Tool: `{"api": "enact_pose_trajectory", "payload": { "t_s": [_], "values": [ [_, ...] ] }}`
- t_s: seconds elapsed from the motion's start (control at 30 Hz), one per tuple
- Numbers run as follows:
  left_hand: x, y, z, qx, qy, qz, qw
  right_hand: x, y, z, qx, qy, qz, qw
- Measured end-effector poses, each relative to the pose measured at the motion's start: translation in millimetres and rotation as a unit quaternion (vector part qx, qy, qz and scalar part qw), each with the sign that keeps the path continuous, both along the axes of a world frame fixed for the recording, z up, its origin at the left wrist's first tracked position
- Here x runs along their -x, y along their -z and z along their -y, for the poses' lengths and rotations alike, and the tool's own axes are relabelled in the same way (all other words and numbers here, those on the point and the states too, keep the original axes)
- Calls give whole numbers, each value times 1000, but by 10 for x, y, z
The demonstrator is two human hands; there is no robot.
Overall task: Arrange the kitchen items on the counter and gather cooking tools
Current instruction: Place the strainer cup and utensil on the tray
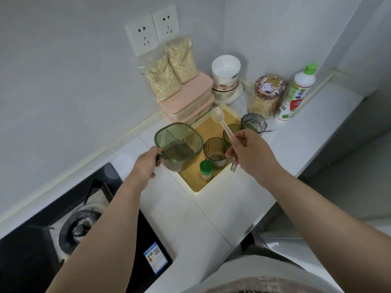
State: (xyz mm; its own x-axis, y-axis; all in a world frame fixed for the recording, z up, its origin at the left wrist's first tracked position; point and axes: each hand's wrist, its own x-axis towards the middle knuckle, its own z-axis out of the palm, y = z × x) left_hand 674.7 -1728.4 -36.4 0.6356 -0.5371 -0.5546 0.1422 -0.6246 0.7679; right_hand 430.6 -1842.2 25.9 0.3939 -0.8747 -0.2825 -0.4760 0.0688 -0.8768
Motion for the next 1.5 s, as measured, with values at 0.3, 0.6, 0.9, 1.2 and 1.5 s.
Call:
{"api": "enact_pose_trajectory", "payload": {
  "t_s": [0.3, 0.6, 0.9, 1.2, 1.5],
  "values": [
    [-14, 266, 139, -6, -13, -36, 999, -78, 41, 159, -8, -19, -21, 1000],
    [-69, 483, 173, 10, -51, -73, 996, -106, 101, 188, -2, -21, -29, 999],
    [9, 597, 20, 41, -76, 22, 996, -149, 160, 176, -7, -27, -28, 999],
    [47, 573, 62, 58, -89, 51, 993, -203, 199, 135, 4, -41, -30, 999],
    [83, 612, 50, 78, -135, 38, 987, -176, 199, 141, 2, -42, -28, 999]
  ]
}}
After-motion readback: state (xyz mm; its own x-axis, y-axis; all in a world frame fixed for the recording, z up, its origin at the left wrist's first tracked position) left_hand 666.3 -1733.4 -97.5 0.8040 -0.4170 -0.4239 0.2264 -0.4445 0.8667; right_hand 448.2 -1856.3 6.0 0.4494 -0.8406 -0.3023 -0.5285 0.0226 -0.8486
